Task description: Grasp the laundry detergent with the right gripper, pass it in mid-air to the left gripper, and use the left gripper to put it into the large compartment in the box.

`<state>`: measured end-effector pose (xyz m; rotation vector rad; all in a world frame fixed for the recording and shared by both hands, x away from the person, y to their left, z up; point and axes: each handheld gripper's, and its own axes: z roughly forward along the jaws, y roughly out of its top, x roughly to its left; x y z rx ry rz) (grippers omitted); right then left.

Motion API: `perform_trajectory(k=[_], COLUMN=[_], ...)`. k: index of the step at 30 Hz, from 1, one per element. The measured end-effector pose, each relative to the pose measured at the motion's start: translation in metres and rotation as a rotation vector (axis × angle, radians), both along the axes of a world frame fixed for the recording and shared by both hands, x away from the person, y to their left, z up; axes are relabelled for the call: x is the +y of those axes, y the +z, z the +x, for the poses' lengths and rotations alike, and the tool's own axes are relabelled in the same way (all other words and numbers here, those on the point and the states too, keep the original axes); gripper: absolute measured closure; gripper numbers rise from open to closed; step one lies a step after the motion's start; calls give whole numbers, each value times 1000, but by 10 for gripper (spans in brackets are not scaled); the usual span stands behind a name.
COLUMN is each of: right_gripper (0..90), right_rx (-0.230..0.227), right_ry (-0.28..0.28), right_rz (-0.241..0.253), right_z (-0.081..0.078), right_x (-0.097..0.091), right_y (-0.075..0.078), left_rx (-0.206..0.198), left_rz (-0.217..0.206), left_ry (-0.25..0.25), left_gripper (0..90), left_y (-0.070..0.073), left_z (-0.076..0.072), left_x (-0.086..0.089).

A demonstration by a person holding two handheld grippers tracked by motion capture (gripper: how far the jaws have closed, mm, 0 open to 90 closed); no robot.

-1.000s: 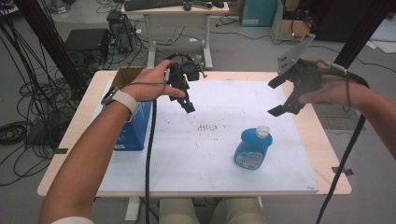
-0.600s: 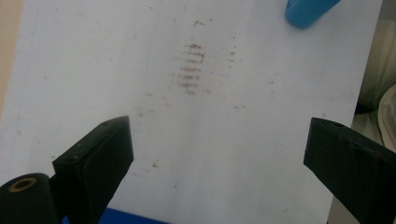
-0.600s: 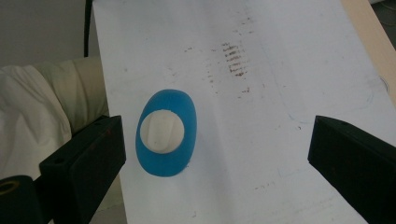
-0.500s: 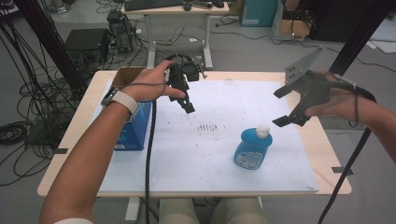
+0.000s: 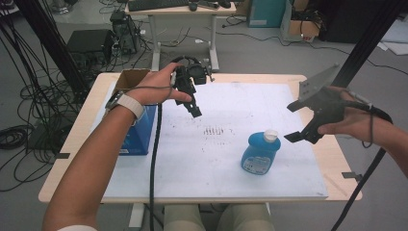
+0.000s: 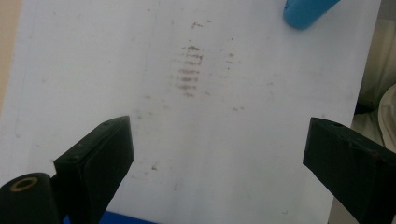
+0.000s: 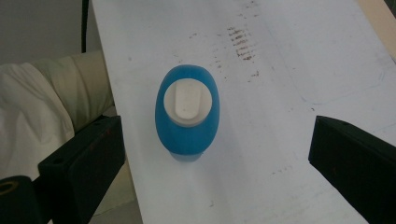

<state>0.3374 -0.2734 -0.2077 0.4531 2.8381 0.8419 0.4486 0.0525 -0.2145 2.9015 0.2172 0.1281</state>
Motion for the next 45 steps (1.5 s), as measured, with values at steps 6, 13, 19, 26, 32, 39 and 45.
perform_trajectory(k=[6,13,19,26,32,39,45], right_gripper=[37,43,38,34,38,38,39], right_rx=[10,2,-15,-4,-14,-8,-19], right_ry=[-13,-23,-20,-31,-38,-54,-61], right_rz=[8,30,44,58,74,93,108], right_z=[-5,-9,-13,-14,-16,-18,-19], right_x=[-4,-9,-11,-13,-14,-15,-19], right_y=[-10,-17,-26,-41,-55,-69,-74], left_rx=[4,1,-2,-5,-2,-3,-4], left_rz=[3,2,2,1,-2,-1,-5], left_ry=[0,1,5,0,7,7,8], left_gripper=[89,89,91,91,91,91,91], left_y=[0,0,0,-1,-2,-3,-3], left_z=[0,0,-1,0,0,1,1], left_x=[-2,0,1,1,0,1,2])
